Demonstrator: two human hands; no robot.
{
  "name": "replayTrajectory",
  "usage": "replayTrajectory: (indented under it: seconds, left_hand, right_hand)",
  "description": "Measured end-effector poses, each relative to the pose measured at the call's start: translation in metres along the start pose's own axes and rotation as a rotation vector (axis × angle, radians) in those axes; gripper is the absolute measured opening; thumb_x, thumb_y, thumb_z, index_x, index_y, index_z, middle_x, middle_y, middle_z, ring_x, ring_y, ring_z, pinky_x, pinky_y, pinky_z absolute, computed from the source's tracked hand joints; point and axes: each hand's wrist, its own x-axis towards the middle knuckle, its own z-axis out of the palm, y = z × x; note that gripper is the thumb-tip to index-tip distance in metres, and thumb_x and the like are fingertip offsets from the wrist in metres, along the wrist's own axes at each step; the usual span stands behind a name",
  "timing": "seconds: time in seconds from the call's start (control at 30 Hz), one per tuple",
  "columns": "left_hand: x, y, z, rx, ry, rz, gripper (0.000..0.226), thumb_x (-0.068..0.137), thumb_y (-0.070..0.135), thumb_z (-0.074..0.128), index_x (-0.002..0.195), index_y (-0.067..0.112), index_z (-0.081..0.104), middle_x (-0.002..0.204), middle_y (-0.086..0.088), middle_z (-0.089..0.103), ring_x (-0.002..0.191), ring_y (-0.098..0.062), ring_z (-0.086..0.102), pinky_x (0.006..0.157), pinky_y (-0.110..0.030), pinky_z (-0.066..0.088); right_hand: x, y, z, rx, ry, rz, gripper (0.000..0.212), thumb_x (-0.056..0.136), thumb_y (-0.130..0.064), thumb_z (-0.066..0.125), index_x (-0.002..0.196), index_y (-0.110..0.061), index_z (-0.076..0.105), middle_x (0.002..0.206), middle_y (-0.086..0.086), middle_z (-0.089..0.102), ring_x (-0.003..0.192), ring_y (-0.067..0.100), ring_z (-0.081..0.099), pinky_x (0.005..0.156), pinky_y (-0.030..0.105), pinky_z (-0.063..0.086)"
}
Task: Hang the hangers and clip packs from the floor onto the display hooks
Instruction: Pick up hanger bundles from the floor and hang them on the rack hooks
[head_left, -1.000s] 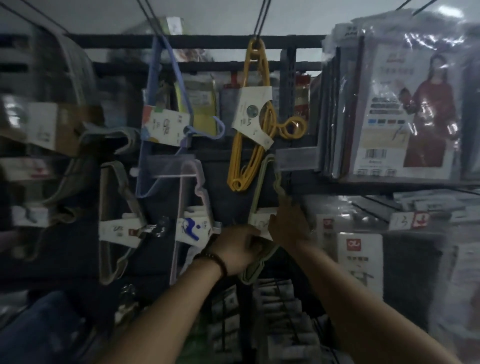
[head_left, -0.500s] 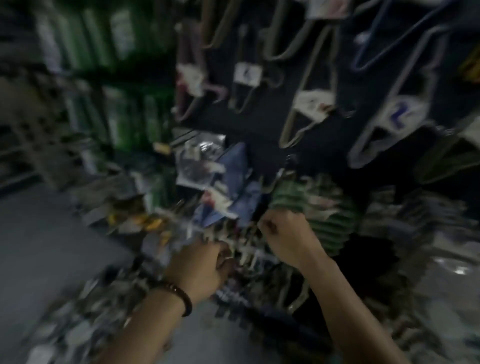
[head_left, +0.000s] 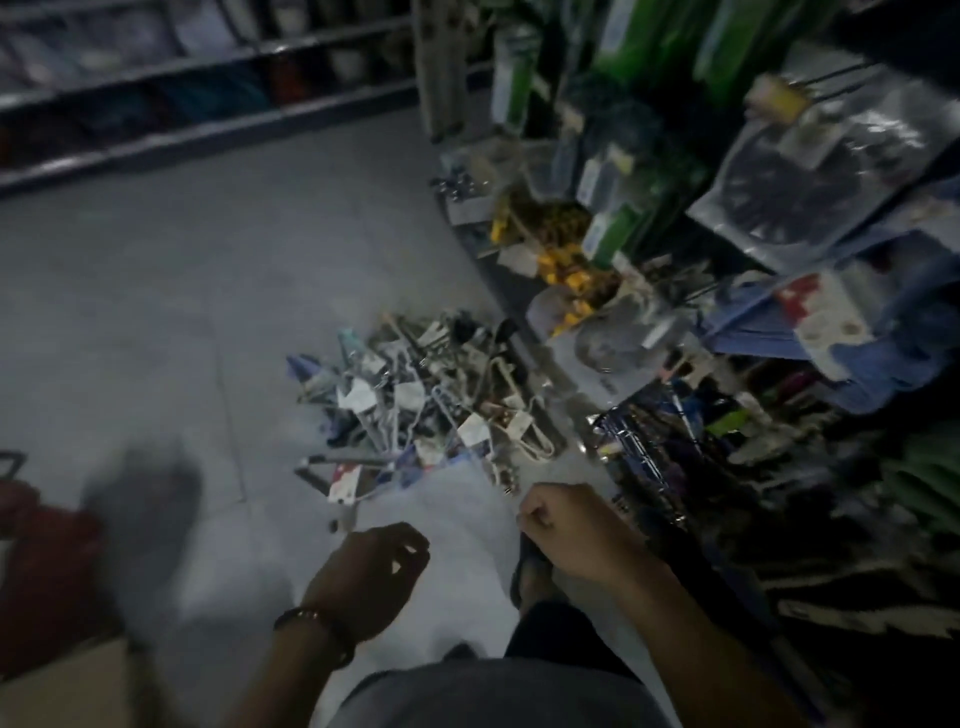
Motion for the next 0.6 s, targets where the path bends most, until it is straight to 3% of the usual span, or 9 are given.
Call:
replayTrajectory:
  seconds: [0.1, 0.2, 0.3, 0.4, 0.5, 0.6]
  left_hand:
    - [0.045, -0.001, -0.012, -0.034, -0.048, -0.061, 0.022, 0.103, 0.046, 0.056, 0.120, 0.040, 0.068, 0.112, 0.015, 0.074, 0.095, -0.004, 0.066, 0.083, -0.020, 0.052]
    - [0.102, 0.004, -0.029, -0.079, -0.116, -0.156, 0.029, 0.103, 0.049, 0.055, 0.127, 0.037, 0.065, 0.119, 0.010, 0.071, 0.101, -0.008, 0.066, 0.088, -0.024, 0.054]
    - [0.160, 0.007, -0.050, -0.097, -0.125, -0.230, 0.032, 0.102, 0.051, 0.054, 0.129, 0.037, 0.064, 0.119, 0.009, 0.072, 0.102, -0.008, 0.067, 0.093, -0.029, 0.057]
    - [0.215, 0.001, -0.067, -0.122, -0.120, -0.289, 0.029, 0.104, 0.048, 0.053, 0.130, 0.038, 0.062, 0.120, 0.010, 0.072, 0.103, -0.008, 0.067, 0.093, -0.027, 0.056]
    - [0.276, -0.020, -0.069, -0.173, -0.134, -0.323, 0.028, 0.105, 0.046, 0.053, 0.129, 0.036, 0.063, 0.120, 0.009, 0.072, 0.104, -0.008, 0.067, 0.094, -0.026, 0.056]
    - [0.339, -0.057, -0.053, -0.204, -0.164, -0.374, 0.026, 0.105, 0.042, 0.054, 0.126, 0.033, 0.066, 0.119, 0.006, 0.073, 0.107, -0.012, 0.069, 0.096, -0.029, 0.056]
  right_hand:
    - [0.070, -0.005, -0.007, -0.028, -0.136, -0.021, 0.021, 0.100, -0.044, 0.061, 0.096, -0.026, 0.072, 0.097, -0.003, 0.073, 0.092, 0.020, 0.068, 0.083, 0.040, 0.057]
    - [0.144, -0.004, -0.019, -0.041, -0.203, -0.066, 0.032, 0.100, -0.044, 0.059, 0.072, -0.030, 0.053, 0.074, -0.009, 0.056, 0.081, 0.019, 0.061, 0.078, 0.039, 0.053]
    - [0.220, 0.000, -0.035, -0.060, -0.317, -0.064, 0.022, 0.102, -0.045, 0.059, 0.089, -0.027, 0.061, 0.089, -0.003, 0.065, 0.090, 0.021, 0.065, 0.077, 0.036, 0.052]
    - [0.295, 0.009, -0.046, -0.045, -0.363, -0.039, 0.023, 0.102, -0.043, 0.058, 0.095, -0.022, 0.065, 0.091, -0.004, 0.068, 0.087, 0.015, 0.066, 0.078, 0.037, 0.055]
    - [0.372, 0.020, -0.043, -0.085, -0.374, -0.032, 0.023, 0.103, -0.037, 0.057, 0.084, -0.025, 0.061, 0.081, -0.005, 0.065, 0.080, 0.011, 0.063, 0.071, 0.034, 0.048]
    - [0.451, 0.039, -0.020, -0.116, -0.345, -0.011, 0.027, 0.103, -0.032, 0.056, 0.077, -0.025, 0.059, 0.081, -0.005, 0.069, 0.084, 0.014, 0.066, 0.076, 0.036, 0.035]
